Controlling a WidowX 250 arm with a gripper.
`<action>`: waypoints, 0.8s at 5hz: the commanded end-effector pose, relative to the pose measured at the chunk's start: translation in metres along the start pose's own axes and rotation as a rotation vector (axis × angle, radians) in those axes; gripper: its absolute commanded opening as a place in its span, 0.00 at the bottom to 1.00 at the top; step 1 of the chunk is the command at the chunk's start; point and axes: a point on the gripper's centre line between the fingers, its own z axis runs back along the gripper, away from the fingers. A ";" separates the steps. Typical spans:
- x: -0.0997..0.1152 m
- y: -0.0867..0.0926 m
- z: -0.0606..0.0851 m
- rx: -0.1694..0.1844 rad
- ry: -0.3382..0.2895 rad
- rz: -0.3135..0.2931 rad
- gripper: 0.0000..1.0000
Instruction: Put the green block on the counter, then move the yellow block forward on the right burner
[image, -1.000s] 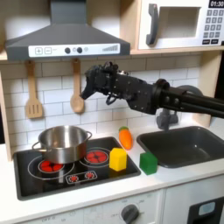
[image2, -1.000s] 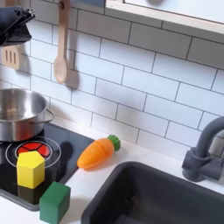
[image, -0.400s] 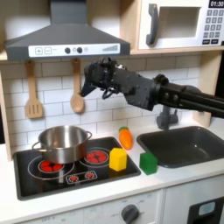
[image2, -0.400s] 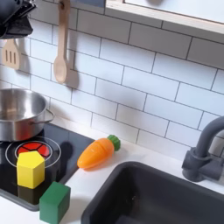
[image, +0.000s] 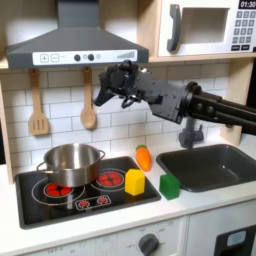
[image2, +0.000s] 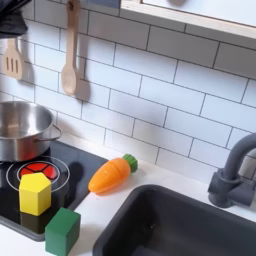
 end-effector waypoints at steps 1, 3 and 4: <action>-0.002 0.007 -0.005 0.035 0.038 -0.016 0.00; 0.029 0.014 -0.021 0.020 0.010 0.001 0.00; 0.040 0.019 -0.021 0.033 -0.008 0.005 0.00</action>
